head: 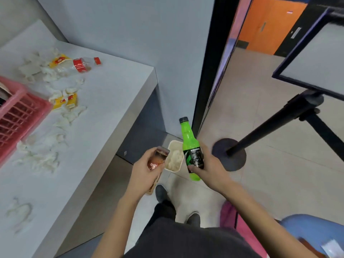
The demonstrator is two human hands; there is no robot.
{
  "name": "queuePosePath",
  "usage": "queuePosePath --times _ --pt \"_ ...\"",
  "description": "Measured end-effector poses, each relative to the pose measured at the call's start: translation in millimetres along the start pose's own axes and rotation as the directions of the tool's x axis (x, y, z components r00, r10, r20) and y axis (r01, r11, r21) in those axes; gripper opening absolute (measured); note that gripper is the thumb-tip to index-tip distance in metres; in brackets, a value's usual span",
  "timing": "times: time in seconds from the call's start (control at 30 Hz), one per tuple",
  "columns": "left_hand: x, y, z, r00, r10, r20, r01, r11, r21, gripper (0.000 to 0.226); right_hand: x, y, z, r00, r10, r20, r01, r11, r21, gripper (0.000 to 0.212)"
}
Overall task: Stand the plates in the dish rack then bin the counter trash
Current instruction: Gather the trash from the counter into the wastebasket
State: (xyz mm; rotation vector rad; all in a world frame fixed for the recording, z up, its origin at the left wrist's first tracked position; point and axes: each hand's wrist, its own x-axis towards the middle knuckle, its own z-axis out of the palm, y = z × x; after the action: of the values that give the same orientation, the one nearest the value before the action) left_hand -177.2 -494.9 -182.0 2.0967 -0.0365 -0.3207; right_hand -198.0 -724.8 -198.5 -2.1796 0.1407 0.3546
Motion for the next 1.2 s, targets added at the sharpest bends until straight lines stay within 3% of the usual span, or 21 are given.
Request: queuePosePath --times 0.27,0.43,0.57,0.77,1.0,1.2 --pt "-26 -38 29 0.957 -0.287 0.045 0.290 0.953 -0.087 0.045 -73 43 40 0.982 0.179 0.064 -0.187 0.970 0.153 0.082" --pt "-18 -55 25 0.936 -0.330 0.127 0.339 0.938 -0.064 0.054 -71 54 60 0.953 0.296 0.060 -0.301 0.931 0.206 0.082" --pt "-3 -65 20 0.928 -0.344 0.139 0.359 0.928 -0.097 0.044 -50 52 74 0.940 0.340 0.040 -0.341 0.917 0.208 0.079" --pt "40 -99 31 0.907 -0.360 0.217 0.369 0.929 -0.001 0.036 -21 81 96 0.923 0.381 0.047 -0.378 0.878 0.295 0.079" --pt "142 -209 112 0.898 -0.389 0.206 0.388 0.920 0.046 0.036 67 189 155 0.928 0.365 0.069 -0.364 0.857 0.365 0.076" --pt "237 -342 206 0.888 -0.386 0.250 0.372 0.922 0.103 0.028 179 311 213 0.960 0.264 -0.097 -0.207 0.898 0.389 0.077"
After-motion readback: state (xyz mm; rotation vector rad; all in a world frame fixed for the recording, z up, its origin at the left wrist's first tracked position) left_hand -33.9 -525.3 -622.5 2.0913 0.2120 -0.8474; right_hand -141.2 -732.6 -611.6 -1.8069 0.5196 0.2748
